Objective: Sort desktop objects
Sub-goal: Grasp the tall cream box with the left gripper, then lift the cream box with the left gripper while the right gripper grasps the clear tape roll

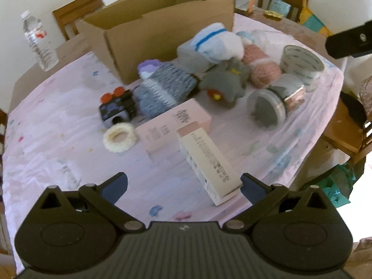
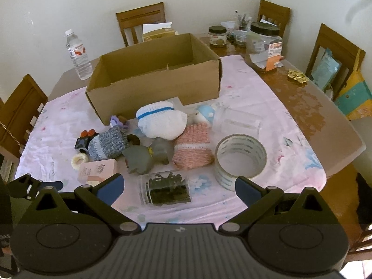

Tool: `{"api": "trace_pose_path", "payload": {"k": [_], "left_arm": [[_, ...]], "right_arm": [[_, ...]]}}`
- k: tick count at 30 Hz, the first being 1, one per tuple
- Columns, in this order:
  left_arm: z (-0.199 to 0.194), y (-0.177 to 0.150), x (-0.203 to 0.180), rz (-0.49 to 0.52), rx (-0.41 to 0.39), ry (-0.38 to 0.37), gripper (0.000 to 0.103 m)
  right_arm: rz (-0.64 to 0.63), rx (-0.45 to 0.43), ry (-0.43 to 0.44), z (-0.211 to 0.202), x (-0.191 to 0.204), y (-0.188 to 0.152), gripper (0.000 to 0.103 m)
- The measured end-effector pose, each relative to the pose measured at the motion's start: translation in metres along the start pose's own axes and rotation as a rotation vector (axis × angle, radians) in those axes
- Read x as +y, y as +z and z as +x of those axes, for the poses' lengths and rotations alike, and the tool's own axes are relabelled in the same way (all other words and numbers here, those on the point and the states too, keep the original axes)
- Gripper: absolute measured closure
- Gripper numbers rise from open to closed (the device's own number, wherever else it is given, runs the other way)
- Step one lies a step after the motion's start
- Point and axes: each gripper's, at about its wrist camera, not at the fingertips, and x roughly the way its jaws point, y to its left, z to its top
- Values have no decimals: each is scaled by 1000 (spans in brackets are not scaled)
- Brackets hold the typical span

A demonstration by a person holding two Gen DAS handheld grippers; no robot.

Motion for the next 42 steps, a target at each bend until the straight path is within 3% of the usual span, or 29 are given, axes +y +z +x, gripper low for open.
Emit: {"api": "trace_pose_path", "payload": {"k": [7, 11, 18, 23, 42], "left_arm": [[-7, -4, 1, -51, -8, 23, 6], [-1, 1, -9, -108, -6, -23, 37], [15, 8, -20, -196, 5, -20, 57], [20, 8, -22, -221, 16, 13, 81], [-16, 25, -23, -215, -26, 5, 81]], "right_arm": [[-34, 8, 33, 3, 0, 2, 0], [-52, 14, 42, 4, -5, 1, 0], [-94, 7, 57, 8, -20, -5, 0], [-106, -18, 66, 13, -35, -7, 0], [-164, -41, -50, 81, -73, -4, 0]]}}
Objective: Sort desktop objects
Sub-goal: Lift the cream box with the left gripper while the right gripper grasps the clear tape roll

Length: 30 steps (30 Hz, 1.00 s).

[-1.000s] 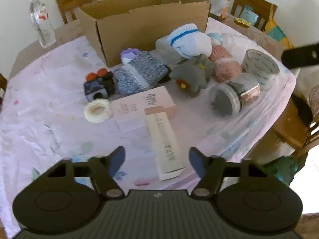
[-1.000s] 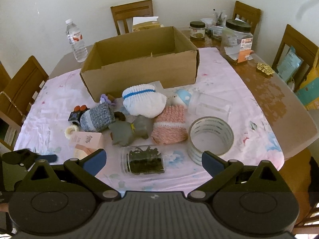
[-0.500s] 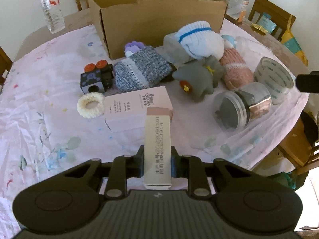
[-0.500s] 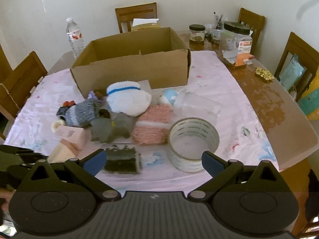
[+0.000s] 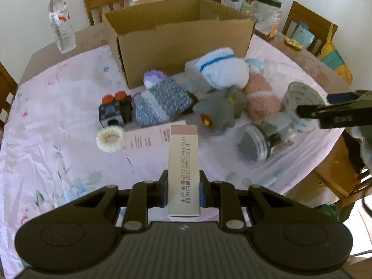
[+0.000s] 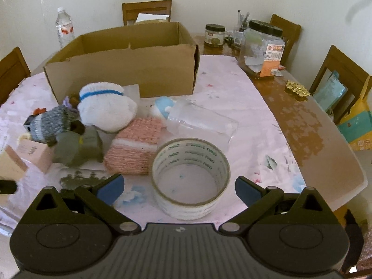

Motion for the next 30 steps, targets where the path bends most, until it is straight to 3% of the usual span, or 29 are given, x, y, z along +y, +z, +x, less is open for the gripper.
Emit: {"api": "trace_pose_path", "payload": {"k": [12, 18, 30], "left_arm": [[-17, 26, 1, 71, -11, -40, 81], [-14, 45, 2, 145, -35, -88, 81], [-9, 85, 5, 267, -58, -192, 81]], "right_arm": [[-17, 3, 4, 26, -2, 2, 3], [16, 15, -49, 33, -1, 5, 15], [104, 16, -87, 20, 0, 16, 15]]}}
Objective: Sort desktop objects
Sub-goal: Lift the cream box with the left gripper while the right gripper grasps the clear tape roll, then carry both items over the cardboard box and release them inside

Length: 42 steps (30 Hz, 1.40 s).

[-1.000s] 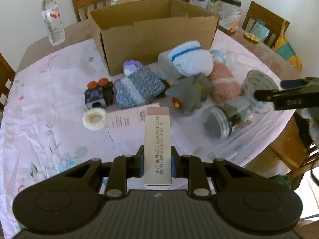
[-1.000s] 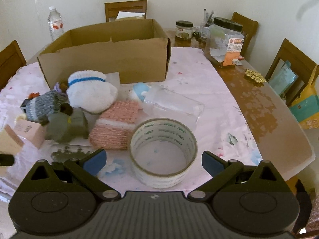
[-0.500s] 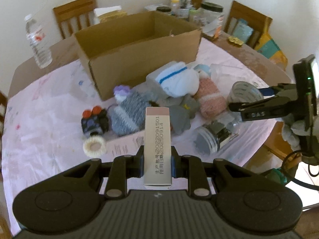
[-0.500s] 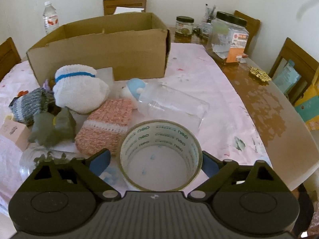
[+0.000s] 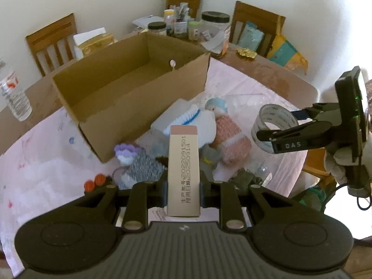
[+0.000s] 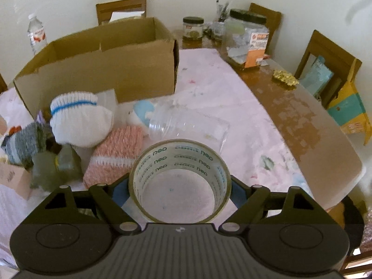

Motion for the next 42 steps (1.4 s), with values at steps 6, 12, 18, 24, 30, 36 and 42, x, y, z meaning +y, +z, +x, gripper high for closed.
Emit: {"api": "trace_pose_path", "payload": {"k": [6, 12, 18, 24, 30, 36, 42], "left_arm": [[-5, 21, 14, 27, -16, -26, 81], [-10, 41, 29, 53, -45, -24, 81], [-5, 63, 48, 60, -62, 1, 81], [6, 84, 70, 58, -84, 26, 81], [23, 105, 91, 53, -93, 27, 81], [46, 117, 109, 58, -79, 14, 81], [70, 124, 129, 45, -54, 14, 81]], "right_arm": [[3, -63, -9, -28, 6, 25, 15], [4, -143, 29, -49, 19, 60, 15], [-23, -196, 77, -49, 36, 97, 15], [-20, -208, 102, -33, 51, 128, 15], [-12, -218, 104, -20, 63, 152, 15], [-6, -213, 102, -1, 73, 174, 15], [-18, -179, 98, 29, 86, 192, 15]]}}
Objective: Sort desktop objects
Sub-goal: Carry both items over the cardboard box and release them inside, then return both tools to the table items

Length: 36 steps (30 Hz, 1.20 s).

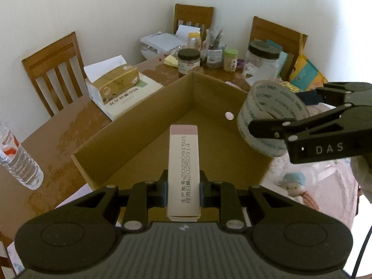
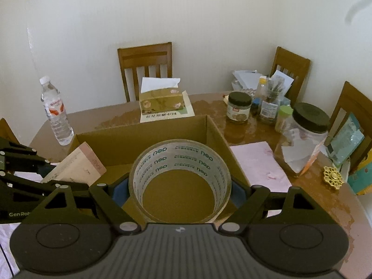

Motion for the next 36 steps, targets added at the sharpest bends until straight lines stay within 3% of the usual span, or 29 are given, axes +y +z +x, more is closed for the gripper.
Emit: {"api": "trace_pose_path", "payload": {"k": [12, 16, 18, 21, 23, 33, 36], "left_arm": [[31, 1, 27, -12, 26, -3, 81], [38, 2, 30, -7, 26, 7, 80], [40, 3, 31, -7, 26, 16, 75], [42, 4, 31, -6, 32, 5, 56], [40, 4, 31, -9, 26, 16, 32], [10, -2, 15, 12, -9, 19, 24], [-3, -7, 6, 21, -25, 15, 15]], "right_arm": [[-14, 76, -21, 39, 13, -1, 15], [7, 67, -20, 34, 12, -4, 8], [-2, 54, -27, 31, 13, -3, 4], [-3, 39, -45, 26, 14, 0, 4], [14, 26, -44, 18, 12, 0, 4], [39, 32, -58, -12, 6, -22, 3], [38, 35, -53, -22, 6, -30, 3]]}}
